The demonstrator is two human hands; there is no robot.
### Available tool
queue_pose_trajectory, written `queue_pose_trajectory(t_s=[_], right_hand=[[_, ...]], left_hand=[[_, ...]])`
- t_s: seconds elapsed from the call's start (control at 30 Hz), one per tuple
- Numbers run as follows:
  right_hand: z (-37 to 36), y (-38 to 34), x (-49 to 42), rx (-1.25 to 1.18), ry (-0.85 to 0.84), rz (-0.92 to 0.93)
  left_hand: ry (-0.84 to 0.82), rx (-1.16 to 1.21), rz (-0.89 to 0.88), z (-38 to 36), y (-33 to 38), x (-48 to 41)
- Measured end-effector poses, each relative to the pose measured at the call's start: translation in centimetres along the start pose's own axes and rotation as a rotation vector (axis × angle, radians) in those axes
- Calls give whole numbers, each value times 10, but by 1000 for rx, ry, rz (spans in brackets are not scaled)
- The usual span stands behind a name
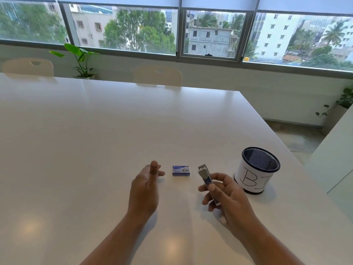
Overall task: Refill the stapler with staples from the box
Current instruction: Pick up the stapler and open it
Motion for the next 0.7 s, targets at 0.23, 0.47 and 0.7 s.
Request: queue_pose_trajectory(t_s=[0.23, 0.47, 0.7], right_hand=[[9, 1, -1, -33, 56, -1], [4, -7, 3, 71, 82, 142], [-4, -30, 16, 540, 168, 372]], left_hand=[[-29, -2, 20, -3, 1, 4], [-48, -14, 18, -5, 4, 3], [-36, -9, 7, -4, 2, 3]])
Point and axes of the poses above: each hand's wrist, its own x-axis away from the middle knuckle, its own z-axis out of the back of the hand, y = z × x, the point moved 9 cm from there along -x, towards the middle knuckle, and after that the axes turned 1 degree about -z, right-handed, at the moved point
